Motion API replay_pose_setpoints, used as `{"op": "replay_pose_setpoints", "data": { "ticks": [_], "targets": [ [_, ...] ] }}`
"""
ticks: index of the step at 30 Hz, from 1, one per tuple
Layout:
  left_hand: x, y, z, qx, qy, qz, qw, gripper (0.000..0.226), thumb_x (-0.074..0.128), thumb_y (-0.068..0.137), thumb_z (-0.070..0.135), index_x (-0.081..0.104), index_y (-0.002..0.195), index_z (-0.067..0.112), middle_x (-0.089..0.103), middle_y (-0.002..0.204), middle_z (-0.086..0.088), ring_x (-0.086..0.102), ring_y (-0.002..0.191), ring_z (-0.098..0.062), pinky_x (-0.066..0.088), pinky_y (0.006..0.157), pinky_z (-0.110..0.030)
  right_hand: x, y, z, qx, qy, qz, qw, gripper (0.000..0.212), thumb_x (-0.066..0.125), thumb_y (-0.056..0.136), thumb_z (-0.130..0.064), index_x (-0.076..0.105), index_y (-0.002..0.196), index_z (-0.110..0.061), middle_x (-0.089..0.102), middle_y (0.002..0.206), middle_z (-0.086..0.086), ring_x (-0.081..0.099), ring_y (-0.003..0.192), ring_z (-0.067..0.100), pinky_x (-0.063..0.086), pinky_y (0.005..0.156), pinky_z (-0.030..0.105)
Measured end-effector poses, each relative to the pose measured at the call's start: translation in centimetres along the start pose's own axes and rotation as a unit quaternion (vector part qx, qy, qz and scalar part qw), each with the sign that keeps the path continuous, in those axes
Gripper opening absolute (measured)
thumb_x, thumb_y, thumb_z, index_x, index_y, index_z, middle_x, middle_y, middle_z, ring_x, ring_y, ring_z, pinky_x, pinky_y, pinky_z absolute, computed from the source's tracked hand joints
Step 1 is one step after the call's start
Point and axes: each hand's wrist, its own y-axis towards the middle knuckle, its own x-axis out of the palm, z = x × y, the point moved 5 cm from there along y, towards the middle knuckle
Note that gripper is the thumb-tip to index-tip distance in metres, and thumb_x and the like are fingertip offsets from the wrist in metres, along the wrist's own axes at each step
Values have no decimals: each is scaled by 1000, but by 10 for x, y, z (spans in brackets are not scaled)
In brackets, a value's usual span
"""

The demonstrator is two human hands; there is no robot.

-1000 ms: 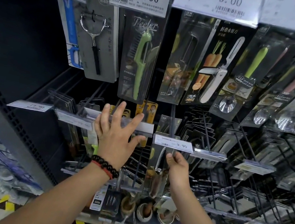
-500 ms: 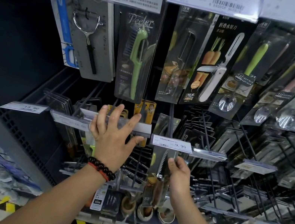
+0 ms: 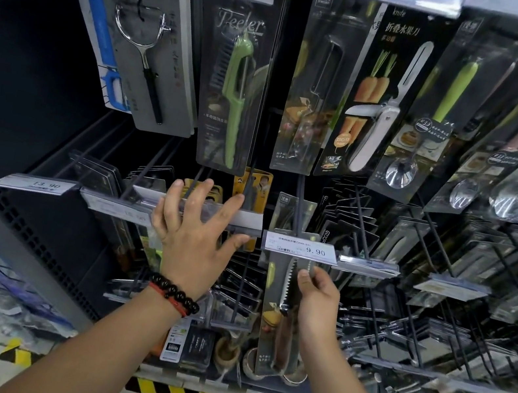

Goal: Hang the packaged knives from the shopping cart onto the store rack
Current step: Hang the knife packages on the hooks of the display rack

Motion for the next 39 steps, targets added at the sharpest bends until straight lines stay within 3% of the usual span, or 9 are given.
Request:
{"op": "replay_pose_setpoints", "data": {
  "ticks": [10, 12, 14, 22, 27, 30, 33, 35, 39],
  "targets": [
    [0, 0, -1, -1, -6, -6, 1000, 51, 55, 79, 61, 55, 124, 37, 35, 140, -2, 22, 135, -38, 22, 104, -60, 7, 12, 5, 3, -11, -7, 1000, 21, 48, 101, -11, 59, 84, -8, 54, 73, -3, 49, 70, 13, 38, 60, 12],
    [0, 0, 0, -2, -7, -6, 1000, 51, 55, 78, 61, 54, 124, 37, 35, 140, -2, 22, 135, -38, 22, 104, -60, 11, 21, 5, 32, -4, 1, 999, 20, 47, 102, -10, 65, 109, -8, 69, 95, 2, 62, 89, 20, 48, 78, 23],
    [1, 0, -1, -2, -5, -10, 1000, 52, 55, 78, 61, 56, 124, 37, 35, 140, -2, 22, 135, -38, 21, 103, -60, 18, 32, 5, 68, -5, 11, 998, 20, 45, 102, -9, 63, 110, -7, 69, 100, 8, 62, 97, 31, 49, 88, 37],
    [-2, 0, -1, -8, 0, -34, 999, 52, 51, 78, 61, 56, 125, 37, 33, 143, -3, 21, 136, -38, 22, 103, -63, 37, 69, 3, 103, -51, -37, 993, 23, 35, 105, -21, 45, 84, -19, 50, 83, 0, 45, 79, 15, 39, 89, 39],
    [-7, -3, 0, 18, -5, -38, 999, 57, 52, 81, 58, 49, 133, 35, 29, 145, -7, 19, 137, -38, 23, 106, -61, 27, 71, 22, 125, -73, -28, 989, 15, 42, 103, -26, 53, 110, -18, 56, 106, 1, 55, 108, 28, 38, 91, 37],
    [-18, -11, -1, 42, -67, 8, 997, 57, 58, 84, 51, 45, 134, 29, 27, 143, -13, 20, 137, -40, 22, 112, -55, 17, 56, 39, 126, -76, -16, 989, 27, 47, 102, -28, 52, 125, -18, 57, 122, 3, 55, 115, 29, 41, 104, 46],
    [-35, -30, 0, 41, -117, 55, 991, 48, 60, 88, 38, 47, 130, 19, 34, 136, -15, 30, 130, -41, 22, 115, -45, 9, 41, 50, 109, -110, -21, 988, 13, 51, 97, -15, 61, 95, -22, 65, 116, 14, 59, 106, 30, 46, 98, 43],
    [-35, -46, -4, 12, -145, 12, 989, 43, 56, 89, 31, 49, 128, 13, 47, 126, -13, 42, 122, -34, 29, 110, -42, 9, 30, 45, 58, -154, -54, 985, 15, 51, 95, -11, 64, 92, -20, 67, 100, 6, 60, 95, 26, 48, 86, 32],
    [-12, -87, -29, -135, -141, -253, 947, 43, 45, 96, 38, 50, 133, 18, 52, 129, -1, 45, 122, -20, 42, 100, -38, 31, 5, 25, -61, -250, -163, 953, 14, 52, 97, -14, 64, 102, -18, 61, 80, -9, 53, 67, 11, 39, 57, 9]
  ]
}}
